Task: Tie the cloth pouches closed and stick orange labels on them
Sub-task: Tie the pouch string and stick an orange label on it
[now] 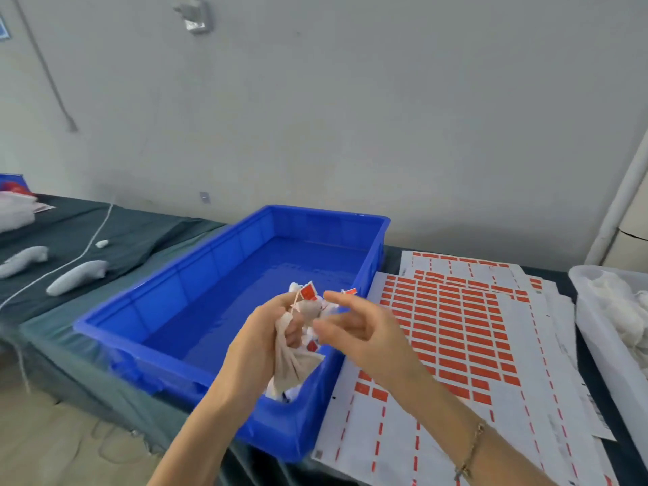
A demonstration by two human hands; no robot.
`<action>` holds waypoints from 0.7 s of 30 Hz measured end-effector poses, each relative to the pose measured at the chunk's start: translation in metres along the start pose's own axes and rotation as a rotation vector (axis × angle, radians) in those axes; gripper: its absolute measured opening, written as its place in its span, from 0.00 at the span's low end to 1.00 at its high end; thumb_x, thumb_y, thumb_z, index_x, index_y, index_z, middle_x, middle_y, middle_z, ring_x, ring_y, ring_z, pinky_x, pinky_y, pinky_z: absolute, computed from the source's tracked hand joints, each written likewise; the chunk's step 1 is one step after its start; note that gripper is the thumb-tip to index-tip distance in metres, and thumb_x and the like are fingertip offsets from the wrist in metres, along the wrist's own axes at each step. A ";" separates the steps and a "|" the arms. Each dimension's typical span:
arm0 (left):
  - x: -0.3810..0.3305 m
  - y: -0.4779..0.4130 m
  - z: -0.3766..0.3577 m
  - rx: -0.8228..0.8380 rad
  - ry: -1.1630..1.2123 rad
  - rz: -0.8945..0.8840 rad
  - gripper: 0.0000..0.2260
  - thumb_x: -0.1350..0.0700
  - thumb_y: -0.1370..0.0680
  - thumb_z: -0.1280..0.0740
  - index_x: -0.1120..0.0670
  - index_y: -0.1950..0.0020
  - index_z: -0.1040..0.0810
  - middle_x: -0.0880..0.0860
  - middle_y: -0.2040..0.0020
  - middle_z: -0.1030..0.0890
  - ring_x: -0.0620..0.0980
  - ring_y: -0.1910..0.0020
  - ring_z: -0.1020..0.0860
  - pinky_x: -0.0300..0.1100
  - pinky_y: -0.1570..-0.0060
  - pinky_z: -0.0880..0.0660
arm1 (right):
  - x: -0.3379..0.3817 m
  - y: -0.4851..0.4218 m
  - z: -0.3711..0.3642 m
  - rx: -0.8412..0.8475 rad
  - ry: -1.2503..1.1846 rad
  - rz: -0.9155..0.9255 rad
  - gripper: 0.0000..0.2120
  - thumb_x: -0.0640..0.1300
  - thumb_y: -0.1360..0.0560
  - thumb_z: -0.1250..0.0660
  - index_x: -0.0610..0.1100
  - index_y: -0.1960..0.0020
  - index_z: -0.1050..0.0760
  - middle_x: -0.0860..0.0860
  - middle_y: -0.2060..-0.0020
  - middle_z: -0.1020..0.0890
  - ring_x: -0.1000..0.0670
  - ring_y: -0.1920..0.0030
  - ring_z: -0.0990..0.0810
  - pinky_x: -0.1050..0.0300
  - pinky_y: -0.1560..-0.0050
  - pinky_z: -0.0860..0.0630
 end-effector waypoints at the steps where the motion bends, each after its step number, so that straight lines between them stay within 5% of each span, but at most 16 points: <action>1: -0.003 0.001 0.004 0.022 0.002 -0.005 0.12 0.50 0.29 0.37 0.53 0.55 0.16 0.46 0.73 0.25 0.44 0.74 0.26 0.38 0.69 0.27 | -0.002 -0.002 -0.014 0.054 -0.002 -0.032 0.29 0.58 0.34 0.24 0.56 0.36 0.28 0.59 0.55 0.15 0.59 0.52 0.17 0.69 0.55 0.22; 5: 0.003 -0.003 0.031 0.031 -0.085 0.039 0.20 0.61 0.26 0.47 0.50 0.46 0.18 0.47 0.71 0.26 0.47 0.68 0.24 0.40 0.62 0.24 | -0.007 -0.013 -0.045 0.063 0.043 -0.038 0.27 0.53 0.35 0.22 0.61 0.42 0.33 0.65 0.61 0.16 0.62 0.57 0.17 0.71 0.62 0.23; 9: 0.001 0.001 0.055 -0.094 -0.456 -0.160 0.16 0.60 0.19 0.41 0.43 0.43 0.19 0.47 0.61 0.20 0.44 0.58 0.22 0.36 0.52 0.26 | -0.007 -0.026 -0.051 0.037 0.211 -0.010 0.22 0.50 0.31 0.24 0.55 0.40 0.28 0.59 0.62 0.16 0.63 0.57 0.18 0.73 0.60 0.24; 11: 0.001 -0.001 0.063 -0.162 -0.669 -0.234 0.15 0.61 0.20 0.37 0.44 0.38 0.22 0.46 0.56 0.16 0.42 0.52 0.19 0.35 0.47 0.25 | -0.008 -0.032 -0.051 0.051 0.321 -0.007 0.20 0.47 0.30 0.25 0.49 0.41 0.26 0.54 0.61 0.15 0.59 0.57 0.17 0.66 0.53 0.21; 17: 0.021 -0.014 0.072 -0.194 -0.857 -0.133 0.21 0.63 0.26 0.30 0.48 0.35 0.24 0.43 0.60 0.16 0.38 0.59 0.18 0.30 0.53 0.24 | -0.028 -0.042 -0.066 0.200 0.662 -0.029 0.18 0.45 0.25 0.32 0.49 0.36 0.28 0.45 0.54 0.18 0.48 0.56 0.18 0.57 0.53 0.21; 19: 0.027 -0.021 0.073 -0.220 -0.878 -0.099 0.28 0.63 0.26 0.30 0.49 0.28 0.33 0.44 0.58 0.16 0.38 0.59 0.19 0.32 0.51 0.24 | -0.036 -0.045 -0.067 0.171 0.753 -0.006 0.22 0.46 0.24 0.33 0.50 0.32 0.33 0.44 0.51 0.19 0.48 0.53 0.19 0.57 0.52 0.22; 21: 0.029 -0.024 0.070 -0.210 -0.873 -0.032 0.42 0.62 0.25 0.31 0.48 0.22 0.56 0.45 0.55 0.17 0.39 0.58 0.19 0.27 0.55 0.26 | -0.042 -0.049 -0.065 0.141 0.785 0.010 0.25 0.47 0.24 0.33 0.50 0.30 0.37 0.45 0.47 0.21 0.48 0.50 0.19 0.57 0.50 0.22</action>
Point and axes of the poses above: each hand's wrist, its own y-axis away from the middle knuckle, its own z-axis out of the back of the hand, x = y × z, the point moved 4 cm from there along -y, towards the middle knuckle
